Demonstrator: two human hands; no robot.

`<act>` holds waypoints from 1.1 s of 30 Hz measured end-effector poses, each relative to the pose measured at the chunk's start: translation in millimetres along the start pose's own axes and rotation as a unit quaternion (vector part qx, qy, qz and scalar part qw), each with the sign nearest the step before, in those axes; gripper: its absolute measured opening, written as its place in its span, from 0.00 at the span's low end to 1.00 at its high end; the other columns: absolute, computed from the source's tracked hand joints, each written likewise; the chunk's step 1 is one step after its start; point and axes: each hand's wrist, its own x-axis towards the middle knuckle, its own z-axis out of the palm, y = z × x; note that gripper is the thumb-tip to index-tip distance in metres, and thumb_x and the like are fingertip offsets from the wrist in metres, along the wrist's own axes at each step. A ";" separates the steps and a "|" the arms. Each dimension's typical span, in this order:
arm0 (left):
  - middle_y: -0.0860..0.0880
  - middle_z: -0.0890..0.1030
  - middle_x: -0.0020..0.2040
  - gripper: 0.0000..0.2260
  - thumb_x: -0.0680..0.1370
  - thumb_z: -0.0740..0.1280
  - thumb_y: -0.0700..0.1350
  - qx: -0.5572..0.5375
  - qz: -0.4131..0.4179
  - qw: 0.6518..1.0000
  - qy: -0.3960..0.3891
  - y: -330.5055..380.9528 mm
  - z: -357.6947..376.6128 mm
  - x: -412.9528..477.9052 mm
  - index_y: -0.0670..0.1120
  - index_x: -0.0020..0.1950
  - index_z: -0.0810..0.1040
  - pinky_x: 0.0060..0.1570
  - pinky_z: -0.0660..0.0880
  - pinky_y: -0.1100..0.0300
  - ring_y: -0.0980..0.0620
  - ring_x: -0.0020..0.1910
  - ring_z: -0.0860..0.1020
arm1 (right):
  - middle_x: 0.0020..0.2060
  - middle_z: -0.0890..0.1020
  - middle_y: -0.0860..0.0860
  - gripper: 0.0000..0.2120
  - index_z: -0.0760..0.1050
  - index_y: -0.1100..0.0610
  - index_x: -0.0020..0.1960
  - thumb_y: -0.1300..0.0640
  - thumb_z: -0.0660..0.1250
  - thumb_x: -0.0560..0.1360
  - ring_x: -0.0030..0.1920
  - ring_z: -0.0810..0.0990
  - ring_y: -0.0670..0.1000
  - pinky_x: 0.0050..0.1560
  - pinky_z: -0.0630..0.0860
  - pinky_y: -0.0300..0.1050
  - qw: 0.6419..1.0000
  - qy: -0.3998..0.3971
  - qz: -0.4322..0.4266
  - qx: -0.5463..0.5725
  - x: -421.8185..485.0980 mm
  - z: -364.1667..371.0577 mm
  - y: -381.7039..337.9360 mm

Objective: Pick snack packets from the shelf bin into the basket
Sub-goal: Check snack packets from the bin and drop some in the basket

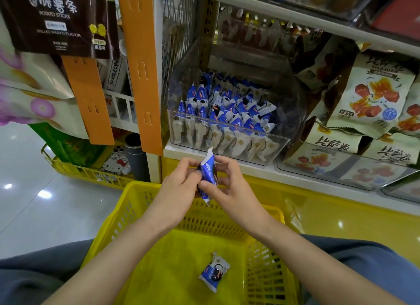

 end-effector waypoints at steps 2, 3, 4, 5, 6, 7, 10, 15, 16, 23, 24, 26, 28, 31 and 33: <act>0.54 0.82 0.42 0.05 0.79 0.59 0.45 -0.060 -0.016 0.997 -0.035 3.1 1.6 -2.0 0.51 0.49 0.75 0.38 0.76 0.67 0.61 0.41 0.80 | 0.53 0.72 0.35 0.25 0.60 0.45 0.63 0.51 0.70 0.71 0.51 0.76 0.35 0.47 0.76 0.32 1.000 0.016 -0.001 -0.026 0.3 -0.2 -0.3; 0.55 0.82 0.41 0.05 0.78 0.61 0.48 -0.063 -0.014 0.996 -0.054 3.6 2.9 -3.0 0.51 0.50 0.75 0.38 0.75 0.69 0.63 0.40 0.79 | 0.53 0.72 0.35 0.27 0.60 0.45 0.63 0.51 0.70 0.71 0.51 0.76 0.35 0.47 0.76 0.32 0.999 0.024 -0.001 -0.038 0.5 -0.6 0.2; 0.56 0.82 0.42 0.06 0.76 0.63 0.50 -0.047 -0.007 0.997 -0.066 2.8 4.2 -3.3 0.51 0.51 0.75 0.40 0.74 0.69 0.63 0.42 0.79 | 0.52 0.73 0.35 0.28 0.60 0.46 0.64 0.52 0.71 0.71 0.51 0.76 0.36 0.49 0.77 0.34 0.998 0.030 0.000 -0.054 0.4 -1.3 0.8; 0.54 0.81 0.45 0.07 0.76 0.64 0.50 -0.021 0.002 0.998 -0.065 1.4 5.1 -2.5 0.51 0.52 0.75 0.43 0.74 0.67 0.61 0.44 0.79 | 0.52 0.73 0.35 0.29 0.59 0.48 0.66 0.52 0.71 0.70 0.51 0.77 0.38 0.51 0.77 0.38 0.997 0.035 -0.001 -0.073 0.4 -1.9 1.7; 0.52 0.81 0.47 0.06 0.76 0.65 0.49 0.004 0.008 0.999 -0.054 0.4 5.4 -0.9 0.52 0.52 0.75 0.45 0.75 0.63 0.58 0.47 0.79 | 0.52 0.74 0.36 0.31 0.59 0.49 0.67 0.51 0.71 0.70 0.52 0.77 0.39 0.52 0.77 0.40 0.995 0.037 -0.001 -0.094 0.1 -2.0 2.7; 0.50 0.81 0.48 0.05 0.77 0.64 0.47 0.015 0.010 0.999 -0.039 -0.1 5.2 0.9 0.53 0.51 0.75 0.47 0.77 0.59 0.55 0.48 0.79 | 0.53 0.75 0.38 0.33 0.59 0.50 0.68 0.47 0.71 0.69 0.53 0.77 0.40 0.53 0.77 0.40 0.993 0.038 -0.003 -0.110 -0.4 -1.8 3.3; 0.49 0.82 0.46 0.07 0.79 0.61 0.42 -0.005 0.001 1.000 -0.011 -0.2 3.7 4.4 0.55 0.50 0.74 0.47 0.79 0.58 0.54 0.45 0.81 | 0.54 0.75 0.37 0.36 0.60 0.45 0.65 0.37 0.68 0.62 0.55 0.76 0.38 0.53 0.75 0.34 0.997 0.025 -0.004 -0.074 -2.7 -1.1 -1.1; 0.56 0.81 0.37 0.11 0.79 0.60 0.38 -0.033 0.002 0.999 -0.016 4.1 -2.7 8.4 0.54 0.46 0.75 0.38 0.76 0.65 0.63 0.36 0.79 | 0.47 0.81 0.46 0.07 0.73 0.48 0.53 0.52 0.63 0.75 0.48 0.80 0.43 0.49 0.79 0.42 0.997 0.059 -0.009 0.039 5.1 -6.2 -8.2; 0.56 0.81 0.35 0.10 0.79 0.60 0.38 -0.038 -0.002 0.999 -0.026 4.7 -3.2 8.0 0.52 0.46 0.76 0.35 0.76 0.66 0.63 0.35 0.79 | 0.45 0.82 0.48 0.04 0.75 0.50 0.50 0.55 0.63 0.77 0.46 0.81 0.46 0.49 0.79 0.46 0.997 0.069 -0.003 0.045 6.5 -8.7 -9.3; 0.56 0.82 0.32 0.10 0.80 0.59 0.47 -0.091 -0.017 0.996 -0.018 12.5 -2.7 1.5 0.48 0.43 0.77 0.30 0.73 0.70 0.61 0.34 0.81 | 0.40 0.81 0.48 0.03 0.73 0.51 0.48 0.53 0.64 0.76 0.43 0.81 0.47 0.41 0.80 0.49 0.993 0.058 -0.071 -0.076 -0.3 -12.2 -14.5; 0.56 0.81 0.32 0.10 0.80 0.59 0.47 -0.094 -0.025 0.995 -0.018 13.8 -3.1 1.1 0.48 0.42 0.77 0.29 0.73 0.71 0.62 0.33 0.80 | 0.40 0.80 0.47 0.05 0.73 0.52 0.48 0.51 0.63 0.77 0.42 0.80 0.48 0.40 0.79 0.50 0.985 0.057 -0.099 -0.129 -0.8 -13.2 -15.7; 0.56 0.82 0.33 0.10 0.79 0.60 0.50 -0.105 -0.039 0.993 -0.025 16.1 -4.1 0.6 0.49 0.43 0.78 0.30 0.73 0.70 0.62 0.34 0.80 | 0.39 0.78 0.46 0.07 0.72 0.52 0.48 0.49 0.61 0.77 0.41 0.79 0.47 0.38 0.78 0.49 0.968 0.057 -0.145 -0.197 0.1 -16.3 -20.6; 0.55 0.84 0.38 0.11 0.76 0.61 0.54 -0.121 -0.046 0.991 -0.044 19.1 -5.9 0.9 0.51 0.47 0.79 0.34 0.75 0.68 0.60 0.38 0.82 | 0.38 0.78 0.45 0.07 0.73 0.52 0.47 0.49 0.62 0.77 0.39 0.79 0.46 0.36 0.78 0.44 0.970 0.072 -0.154 -0.174 2.7 -19.7 -27.5; 0.57 0.84 0.45 0.13 0.72 0.64 0.55 -0.122 -0.040 0.989 -0.073 26.1 -9.2 2.5 0.53 0.54 0.78 0.38 0.74 0.71 0.62 0.45 0.81 | 0.37 0.80 0.44 0.01 0.74 0.50 0.45 0.55 0.64 0.76 0.37 0.79 0.43 0.35 0.77 0.39 0.985 0.098 -0.120 -0.078 11.0 -20.8 -36.5; 0.58 0.83 0.48 0.10 0.75 0.65 0.49 -0.113 -0.023 0.991 -0.072 31.2 -10.9 4.2 0.54 0.56 0.76 0.39 0.73 0.75 0.64 0.47 0.80 | 0.39 0.82 0.47 0.01 0.73 0.52 0.46 0.57 0.65 0.75 0.40 0.80 0.48 0.36 0.79 0.42 0.990 0.108 -0.084 -0.023 19.5 -20.5 -42.0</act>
